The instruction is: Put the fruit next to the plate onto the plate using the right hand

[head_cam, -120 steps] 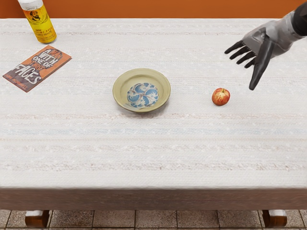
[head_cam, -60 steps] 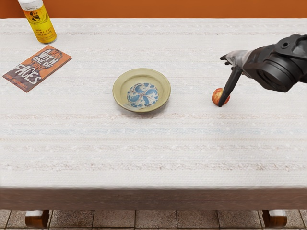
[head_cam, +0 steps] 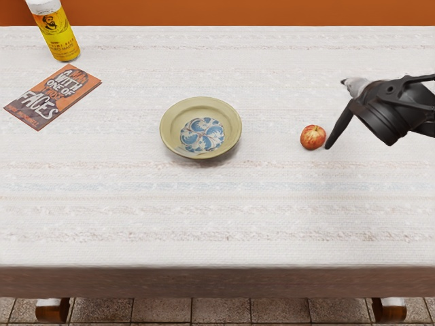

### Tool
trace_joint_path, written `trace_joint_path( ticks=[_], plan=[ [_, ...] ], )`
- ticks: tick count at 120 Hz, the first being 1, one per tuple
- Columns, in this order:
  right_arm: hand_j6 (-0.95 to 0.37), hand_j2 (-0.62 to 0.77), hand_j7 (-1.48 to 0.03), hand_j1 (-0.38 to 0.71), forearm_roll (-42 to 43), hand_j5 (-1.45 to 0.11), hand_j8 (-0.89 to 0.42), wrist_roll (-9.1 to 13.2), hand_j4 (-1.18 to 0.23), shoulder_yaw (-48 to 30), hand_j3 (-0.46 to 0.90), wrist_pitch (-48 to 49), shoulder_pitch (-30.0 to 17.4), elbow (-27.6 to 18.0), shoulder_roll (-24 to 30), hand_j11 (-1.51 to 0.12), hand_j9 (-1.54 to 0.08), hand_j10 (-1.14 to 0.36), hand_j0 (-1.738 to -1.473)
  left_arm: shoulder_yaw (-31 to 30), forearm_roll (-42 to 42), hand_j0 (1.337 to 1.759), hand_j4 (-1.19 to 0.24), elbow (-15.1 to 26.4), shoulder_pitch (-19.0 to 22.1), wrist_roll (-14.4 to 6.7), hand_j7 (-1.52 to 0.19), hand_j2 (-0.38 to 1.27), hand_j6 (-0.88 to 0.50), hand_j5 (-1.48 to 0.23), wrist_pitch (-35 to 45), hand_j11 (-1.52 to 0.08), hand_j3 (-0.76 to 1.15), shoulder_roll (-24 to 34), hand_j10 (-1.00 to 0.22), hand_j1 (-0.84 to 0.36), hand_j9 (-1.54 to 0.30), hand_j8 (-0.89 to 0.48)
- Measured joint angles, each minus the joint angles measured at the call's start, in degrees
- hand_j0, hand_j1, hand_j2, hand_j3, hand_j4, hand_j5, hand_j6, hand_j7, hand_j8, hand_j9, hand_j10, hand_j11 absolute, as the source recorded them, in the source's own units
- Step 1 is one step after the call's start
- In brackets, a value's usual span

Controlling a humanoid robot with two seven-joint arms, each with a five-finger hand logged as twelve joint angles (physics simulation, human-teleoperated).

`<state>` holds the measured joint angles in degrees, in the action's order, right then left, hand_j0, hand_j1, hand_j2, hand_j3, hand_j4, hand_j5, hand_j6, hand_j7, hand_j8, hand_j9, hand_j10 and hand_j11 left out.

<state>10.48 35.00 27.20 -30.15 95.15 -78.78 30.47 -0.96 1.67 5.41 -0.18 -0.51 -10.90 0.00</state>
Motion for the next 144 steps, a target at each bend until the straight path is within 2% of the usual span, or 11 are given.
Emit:
trace_joint_path(
  ticks=[20, 34, 44, 73, 100, 144],
  plan=[
    [-0.02, 0.00, -0.03, -0.32, 2.69, -0.03, -0.02, 0.00, -0.02, -2.14, 0.00, -1.02, -5.49, 4.29, -2.68, -0.03, -0.03, -0.02, -1.658, 0.00, 0.00, 1.658, 0.00, -0.04, 0.00, 0.01, 0.00, 0.00, 0.00, 0.00, 0.00, 0.00, 0.00, 0.00, 0.00, 0.35, 0.00, 0.00],
    [-0.06, -0.01, -0.07, -0.28, 3.22, -0.07, -0.06, 0.00, -0.06, -3.11, 0.00, -1.22, -8.38, 8.15, -7.29, -0.07, -0.07, -0.06, -1.658, 0.00, 0.00, 1.658, 0.00, -0.02, 0.00, 0.01, 0.00, 0.00, 0.00, 0.00, 0.00, 0.00, 0.00, 0.00, 0.00, 0.35, 0.00, 0.00],
    [-0.11, -0.02, -0.14, -0.22, 3.35, -0.14, -0.11, 0.00, -0.11, -3.79, 0.00, -1.25, -9.69, 9.82, -9.17, -0.14, -0.14, -0.11, -1.658, 0.00, 0.00, 1.658, 0.00, -0.03, 0.00, -0.01, 0.00, 0.00, 0.00, 0.00, 0.00, 0.00, 0.00, 0.00, 0.00, 0.35, 0.00, 0.00],
    [-0.20, -0.04, -0.25, -0.12, 4.61, -0.25, -0.20, 0.00, -0.19, -4.53, 0.00, -1.19, -11.72, 12.66, -10.32, -0.25, -0.25, -0.19, -1.658, 0.00, 0.00, 1.658, 0.00, -0.02, 0.00, 0.00, 0.00, 0.00, 0.00, 0.00, 0.00, 0.00, 0.00, 0.00, 0.00, 0.35, 0.00, 0.00],
    [-0.22, -0.04, -0.28, -0.09, 6.73, -0.28, -0.22, 0.00, -0.22, -4.61, 0.00, -1.24, -14.04, 15.69, -10.57, -0.28, -0.28, -0.22, -1.658, 0.00, 0.00, 1.658, 0.00, -0.02, 0.00, -0.01, 0.00, 0.00, 0.00, 0.00, 0.00, 0.00, 0.00, 0.00, 0.00, 0.35, 0.00, 0.00],
    [-0.24, -0.05, -0.31, -0.06, 8.52, -0.31, -0.24, 0.00, -0.24, -6.60, 0.00, -1.33, -15.14, 17.51, -12.55, -0.31, -0.31, -0.24, -1.658, 0.00, 0.00, 1.658, 0.00, -0.03, 0.00, 0.00, 0.00, 0.00, 0.00, 0.00, 0.00, 0.00, 0.00, 0.00, 0.00, 0.35, 0.00, 0.00]
  ],
)
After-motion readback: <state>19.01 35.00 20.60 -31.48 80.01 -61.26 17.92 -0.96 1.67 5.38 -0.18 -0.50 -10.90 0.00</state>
